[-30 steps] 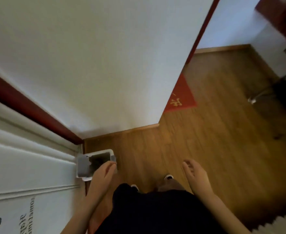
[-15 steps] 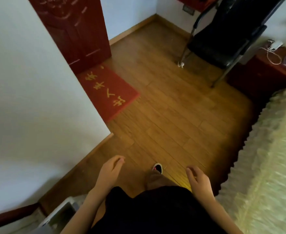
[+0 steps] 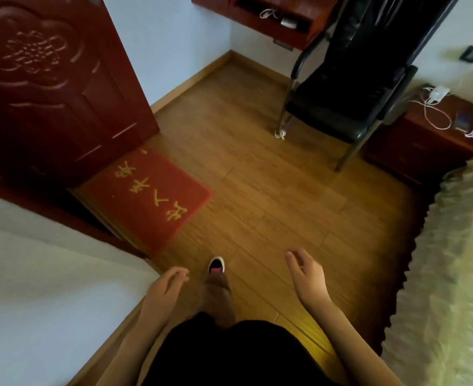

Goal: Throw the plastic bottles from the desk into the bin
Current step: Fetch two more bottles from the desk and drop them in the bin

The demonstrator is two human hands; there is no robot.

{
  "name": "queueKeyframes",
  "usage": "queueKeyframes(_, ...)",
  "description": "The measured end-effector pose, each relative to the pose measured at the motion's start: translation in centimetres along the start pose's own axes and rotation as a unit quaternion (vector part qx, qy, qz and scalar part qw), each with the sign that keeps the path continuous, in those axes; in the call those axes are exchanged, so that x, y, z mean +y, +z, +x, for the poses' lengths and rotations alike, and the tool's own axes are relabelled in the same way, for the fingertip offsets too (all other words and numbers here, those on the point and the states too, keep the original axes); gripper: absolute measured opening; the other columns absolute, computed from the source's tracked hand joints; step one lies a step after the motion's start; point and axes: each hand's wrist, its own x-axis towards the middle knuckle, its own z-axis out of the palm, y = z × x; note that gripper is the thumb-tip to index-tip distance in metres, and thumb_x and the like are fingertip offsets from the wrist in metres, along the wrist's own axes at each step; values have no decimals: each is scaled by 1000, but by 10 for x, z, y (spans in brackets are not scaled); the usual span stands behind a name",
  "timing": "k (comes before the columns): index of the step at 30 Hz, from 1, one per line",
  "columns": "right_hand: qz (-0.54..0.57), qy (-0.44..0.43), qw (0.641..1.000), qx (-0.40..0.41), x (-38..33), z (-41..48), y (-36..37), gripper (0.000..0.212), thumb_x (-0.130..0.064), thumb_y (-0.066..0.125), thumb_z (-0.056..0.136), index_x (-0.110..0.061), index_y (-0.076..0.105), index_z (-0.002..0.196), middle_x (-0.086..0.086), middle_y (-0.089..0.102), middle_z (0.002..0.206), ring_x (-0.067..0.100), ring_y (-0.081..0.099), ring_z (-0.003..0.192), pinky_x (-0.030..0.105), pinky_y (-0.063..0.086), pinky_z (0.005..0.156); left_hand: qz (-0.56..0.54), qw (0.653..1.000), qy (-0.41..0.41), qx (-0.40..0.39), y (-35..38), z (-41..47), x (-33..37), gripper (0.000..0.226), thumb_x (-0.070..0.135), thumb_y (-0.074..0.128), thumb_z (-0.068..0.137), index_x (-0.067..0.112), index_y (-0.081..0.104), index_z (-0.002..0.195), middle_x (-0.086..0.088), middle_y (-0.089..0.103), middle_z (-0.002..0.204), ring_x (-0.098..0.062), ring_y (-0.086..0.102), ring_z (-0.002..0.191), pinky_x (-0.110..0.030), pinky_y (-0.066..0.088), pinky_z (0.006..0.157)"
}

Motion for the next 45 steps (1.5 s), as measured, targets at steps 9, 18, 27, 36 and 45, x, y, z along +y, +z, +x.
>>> queueKeyframes(9,-6,27,1000,-1,-75,191,13,18,-33,50,98,-23,64,104,-9,67,97,1,60,90,21,46,73,27,999,30,-30,-50,208,89,20,25,47,99,21,66,104,5,71,101,-13,63,99,-33,49,84)
queueKeyframes(18,-15,71,995,70,-152,340,-25,10,-28,52,97,-27,62,97,-10,67,89,5,62,85,19,45,65,39,987,131,-83,-84,413,273,23,26,44,99,21,66,105,9,68,97,-4,62,95,-18,45,75)
queueKeyframes(27,-13,100,994,28,-203,568,-50,14,-31,50,98,-24,61,103,-7,66,94,8,62,89,19,45,67,-6,994,67,-81,-52,590,356,22,19,48,98,30,65,90,6,71,90,-9,66,90,-28,51,82)
queueKeyframes(36,-59,11,998,-22,-347,807,-88,19,-33,50,98,-21,64,101,-3,67,91,10,63,84,33,55,76,-43,999,30,10,-94,742,463,18,27,49,97,25,66,93,3,71,93,-13,66,91,-37,50,83)
queueKeyframes(45,-38,-18,997,-71,-440,988,-48,17,-33,48,98,-24,63,102,-4,66,90,10,62,82,23,47,67,-95,995,-23,27,-126,897,503,22,17,46,100,22,67,94,-1,70,95,-16,65,95,-27,49,76)
